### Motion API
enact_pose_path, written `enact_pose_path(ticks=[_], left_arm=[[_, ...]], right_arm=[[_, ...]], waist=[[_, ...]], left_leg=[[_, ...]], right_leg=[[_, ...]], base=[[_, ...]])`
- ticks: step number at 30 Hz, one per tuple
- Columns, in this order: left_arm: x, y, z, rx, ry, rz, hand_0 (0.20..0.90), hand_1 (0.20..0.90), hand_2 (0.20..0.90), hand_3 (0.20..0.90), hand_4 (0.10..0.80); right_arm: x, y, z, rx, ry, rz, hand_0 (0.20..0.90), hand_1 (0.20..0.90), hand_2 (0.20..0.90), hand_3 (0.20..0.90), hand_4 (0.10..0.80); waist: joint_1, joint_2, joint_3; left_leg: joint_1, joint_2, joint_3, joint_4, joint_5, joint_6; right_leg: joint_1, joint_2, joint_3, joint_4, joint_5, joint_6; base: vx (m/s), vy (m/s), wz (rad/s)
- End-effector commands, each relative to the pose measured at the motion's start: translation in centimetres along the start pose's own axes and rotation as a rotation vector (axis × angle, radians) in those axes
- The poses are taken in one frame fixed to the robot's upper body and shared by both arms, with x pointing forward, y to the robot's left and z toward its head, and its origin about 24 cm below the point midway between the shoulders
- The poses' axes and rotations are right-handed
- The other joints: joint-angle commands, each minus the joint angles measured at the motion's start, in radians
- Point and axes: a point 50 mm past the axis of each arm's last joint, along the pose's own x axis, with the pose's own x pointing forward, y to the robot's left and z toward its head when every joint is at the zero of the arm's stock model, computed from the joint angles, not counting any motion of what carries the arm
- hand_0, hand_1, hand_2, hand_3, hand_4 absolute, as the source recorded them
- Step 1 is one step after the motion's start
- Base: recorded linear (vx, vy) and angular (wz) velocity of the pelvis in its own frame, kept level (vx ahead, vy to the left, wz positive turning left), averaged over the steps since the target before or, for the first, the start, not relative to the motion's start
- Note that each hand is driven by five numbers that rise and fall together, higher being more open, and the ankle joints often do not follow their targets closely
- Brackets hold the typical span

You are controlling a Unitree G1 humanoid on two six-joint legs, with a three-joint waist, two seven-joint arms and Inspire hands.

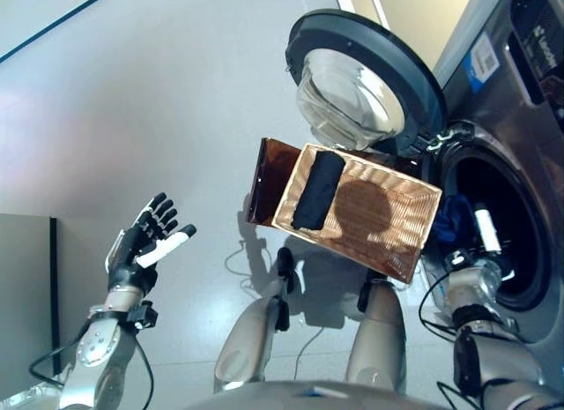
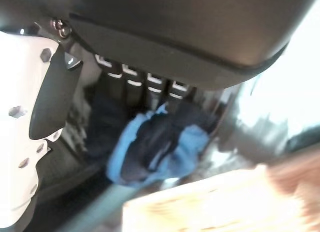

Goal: Pick up the clothes and place them into the washing machine

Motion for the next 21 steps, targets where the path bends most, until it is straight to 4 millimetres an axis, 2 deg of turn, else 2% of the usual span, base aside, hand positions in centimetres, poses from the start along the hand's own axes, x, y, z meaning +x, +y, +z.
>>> enact_pose_path(ticks=[1, 6, 7, 9, 10, 11, 12, 18, 21], left_arm=[[0.0, 1.7, 3.0, 0.054, -0.164, 0.049, 0.9, 0.9, 0.9, 0.9, 0.8], [-0.4, 2.1, 3.0, 0.079, -0.149, 0.048, 0.9, 0.9, 0.9, 0.9, 0.8], [-0.6, 2.2, 3.2, 0.085, -0.147, 0.043, 0.9, 0.9, 0.9, 0.9, 0.8], [-0.7, 2.3, 3.3, 0.086, -0.146, 0.048, 0.9, 0.9, 0.9, 0.9, 0.8], [-0.8, 2.4, 3.3, 0.097, -0.149, 0.057, 0.9, 0.9, 0.9, 0.9, 0.8], [-0.8, 2.4, 3.3, 0.096, -0.149, 0.058, 0.9, 0.9, 0.9, 0.9, 0.8], [-0.7, 2.3, 3.5, 0.109, -0.164, 0.058, 0.9, 0.9, 0.9, 0.9, 0.8], [-0.8, 1.6, 4.5, 0.12, -0.213, 0.017, 0.9, 0.9, 0.9, 0.9, 0.8], [-0.7, 1.6, 4.5, 0.111, -0.212, 0.019, 0.9, 0.9, 0.9, 0.9, 0.8]], right_arm=[[0.6, -0.2, 2.2, -0.115, -0.078, -0.023, 0.9, 0.9, 0.9, 0.9, 0.8], [1.3, 0.2, 3.9, -0.267, -0.09, -0.064, 0.9, 0.9, 0.9, 0.9, 0.8], [1.6, 1.0, 5.2, -0.461, -0.134, -0.068, 0.9, 0.9, 0.9, 0.9, 0.8], [1.6, 2.0, 6.2, -0.674, -0.205, -0.069, 0.9, 0.9, 0.9, 0.9, 0.8], [1.4, 3.4, 7.2, -0.92, -0.327, -0.044, 0.9, 0.9, 0.9, 0.9, 0.8], [1.4, 3.5, 7.2, -0.921, -0.328, -0.044, 0.9, 0.9, 0.9, 0.9, 0.8], [1.1, 4.7, 8.7, -1.021, -0.432, -0.019, 0.9, 0.9, 0.9, 0.9, 0.8], [1.2, 5.4, 9.7, -1.165, -0.486, -0.048, 0.9, 0.9, 0.9, 0.9, 0.8], [1.1, 5.5, 9.6, -1.255, -0.516, -0.049, 0.9, 0.9, 0.9, 0.9, 0.8]], waist=[[0.001, 0.004, -0.018], [0.013, 0.014, -0.014], [0.021, 0.021, -0.009], [0.026, 0.027, -0.006], [0.032, 0.034, -0.002], [0.03, 0.034, -0.002], [0.031, 0.037, 0.002], [0.038, 0.046, 0.006], [0.041, 0.048, 0.005]], left_leg=[[-0.028, 0.104, -0.068, 0.018, 0.007, -0.13], [-0.039, 0.101, -0.063, 0.01, 0.015, -0.127], [-0.043, 0.1, -0.061, 0.007, 0.02, -0.125], [-0.048, 0.101, -0.06, 0.005, 0.027, -0.126], [-0.053, 0.103, -0.063, 0.002, 0.035, -0.127], [-0.053, 0.103, -0.064, 0.001, 0.035, -0.127], [-0.055, 0.104, -0.066, -0.007, 0.042, -0.128], [-0.053, 0.102, -0.07, -0.032, 0.054, -0.13], [-0.052, 0.102, -0.068, -0.039, 0.056, -0.131]], right_leg=[[0.03, -0.056, 0.059, -0.074, 0.086, 0.081], [0.014, -0.051, 0.064, -0.072, 0.087, 0.079], [0.003, -0.051, 0.068, -0.065, 0.087, 0.078], [0.0, -0.05, 0.066, -0.064, 0.089, 0.077], [-0.004, -0.048, 0.065, -0.063, 0.089, 0.077], [-0.003, -0.048, 0.065, -0.063, 0.089, 0.077], [-0.009, -0.046, 0.065, -0.059, 0.089, 0.077], [-0.014, -0.049, 0.057, -0.056, 0.086, 0.079], [-0.02, -0.05, 0.056, -0.055, 0.087, 0.079]], base=[[-0.032, -0.017, -0.02], [-0.012, 0.006, -0.03], [0.0, 0.0, 0.0], [-0.008, -0.005, 0.02], [-0.014, -0.011, 0.04], [0.0, 0.0, 0.0], [0.0, 0.0, 0.0], [-0.002, -0.005, 0.04], [0.001, 0.005, 0.05]])
